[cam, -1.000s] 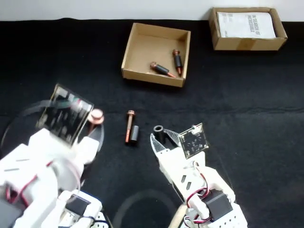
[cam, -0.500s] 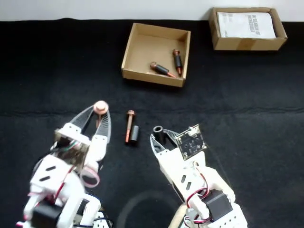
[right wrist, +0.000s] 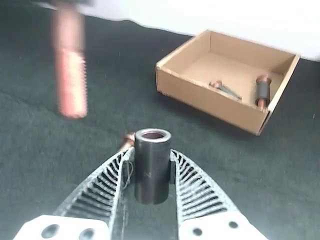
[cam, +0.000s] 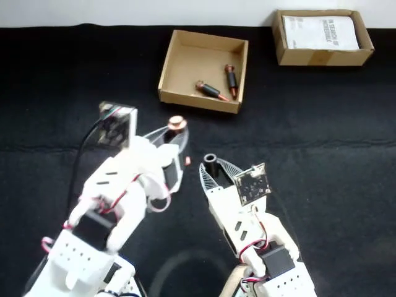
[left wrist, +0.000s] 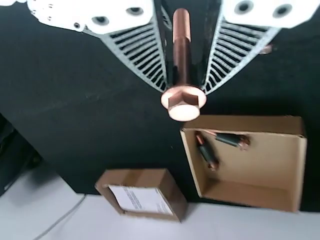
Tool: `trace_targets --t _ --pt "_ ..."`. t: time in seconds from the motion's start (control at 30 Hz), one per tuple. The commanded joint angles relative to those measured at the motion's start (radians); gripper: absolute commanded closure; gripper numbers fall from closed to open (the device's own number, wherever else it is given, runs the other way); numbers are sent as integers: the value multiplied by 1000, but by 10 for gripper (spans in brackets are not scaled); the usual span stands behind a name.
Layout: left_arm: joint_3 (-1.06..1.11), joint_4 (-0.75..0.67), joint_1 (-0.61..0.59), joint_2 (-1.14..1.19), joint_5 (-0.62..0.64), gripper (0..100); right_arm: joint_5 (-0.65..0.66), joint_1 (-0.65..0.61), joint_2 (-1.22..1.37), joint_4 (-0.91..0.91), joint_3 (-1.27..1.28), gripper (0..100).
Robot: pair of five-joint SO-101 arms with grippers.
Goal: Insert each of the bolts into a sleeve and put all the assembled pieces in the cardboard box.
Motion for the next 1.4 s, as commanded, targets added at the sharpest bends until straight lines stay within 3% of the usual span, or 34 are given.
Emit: trace_targets --t 0.0,0.23,0.63,1.03,1.37 --pt "-119 -54 33 119 11 991 3 16 -7 -25 4 991" --pt "-143 -255 59 266 6 991 -95 16 1 -25 -4 991" --pt "-196 -247 67 349 6 991 -94 19 -7 -27 -7 991" --pt "-196 -138 105 349 14 991 -94 19 1 -30 -53 991" --pt "-93 -106 156 346 8 991 -92 19 1 -27 -54 991"
